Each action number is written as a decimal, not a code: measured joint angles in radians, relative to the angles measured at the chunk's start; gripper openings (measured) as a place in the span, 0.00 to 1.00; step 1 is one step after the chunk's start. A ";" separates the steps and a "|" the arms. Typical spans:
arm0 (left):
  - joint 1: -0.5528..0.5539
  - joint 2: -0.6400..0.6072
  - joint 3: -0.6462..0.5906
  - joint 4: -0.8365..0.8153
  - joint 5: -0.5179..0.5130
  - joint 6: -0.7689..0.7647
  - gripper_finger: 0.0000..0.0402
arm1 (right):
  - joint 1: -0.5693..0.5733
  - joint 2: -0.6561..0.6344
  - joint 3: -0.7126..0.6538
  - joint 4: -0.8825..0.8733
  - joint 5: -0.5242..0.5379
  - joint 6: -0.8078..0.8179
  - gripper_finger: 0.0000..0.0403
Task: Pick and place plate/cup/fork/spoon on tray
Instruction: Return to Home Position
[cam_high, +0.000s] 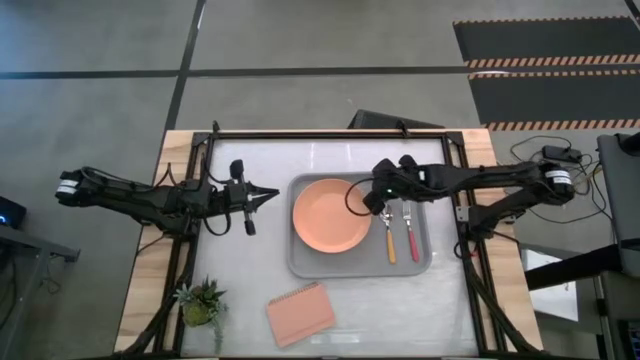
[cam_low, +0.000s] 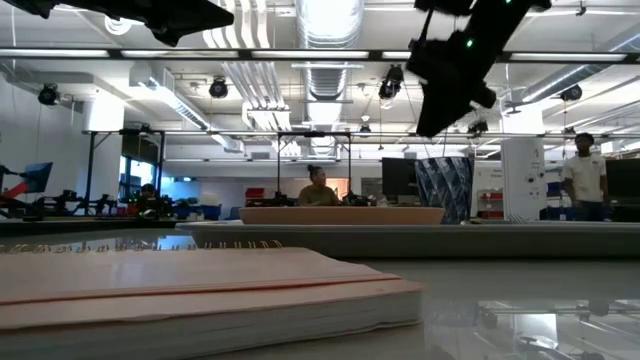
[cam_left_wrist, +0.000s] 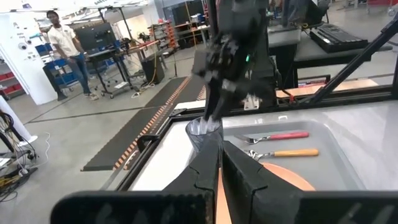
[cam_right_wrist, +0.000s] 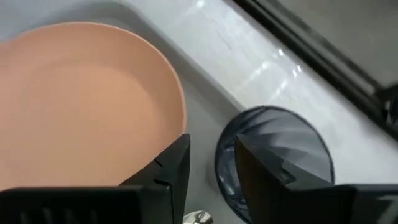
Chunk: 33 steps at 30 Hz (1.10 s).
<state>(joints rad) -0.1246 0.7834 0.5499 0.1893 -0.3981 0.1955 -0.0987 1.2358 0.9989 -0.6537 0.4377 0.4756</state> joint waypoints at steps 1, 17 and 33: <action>0.000 -0.001 0.000 -0.010 0.000 -0.001 0.00 | 0.013 -0.018 0.000 0.000 0.000 -0.031 0.28; -0.001 -0.402 -0.162 -0.352 0.179 -0.115 0.00 | 0.157 -0.301 -0.132 0.229 -0.133 -0.618 0.17; -0.001 -0.659 -0.377 -0.214 0.193 -0.111 0.00 | 0.158 -0.748 -0.512 0.466 -0.264 -0.625 0.17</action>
<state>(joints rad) -0.1257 0.1243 0.1729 -0.0245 -0.2054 0.0841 0.0592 0.4882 0.4872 -0.1872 0.1736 -0.1493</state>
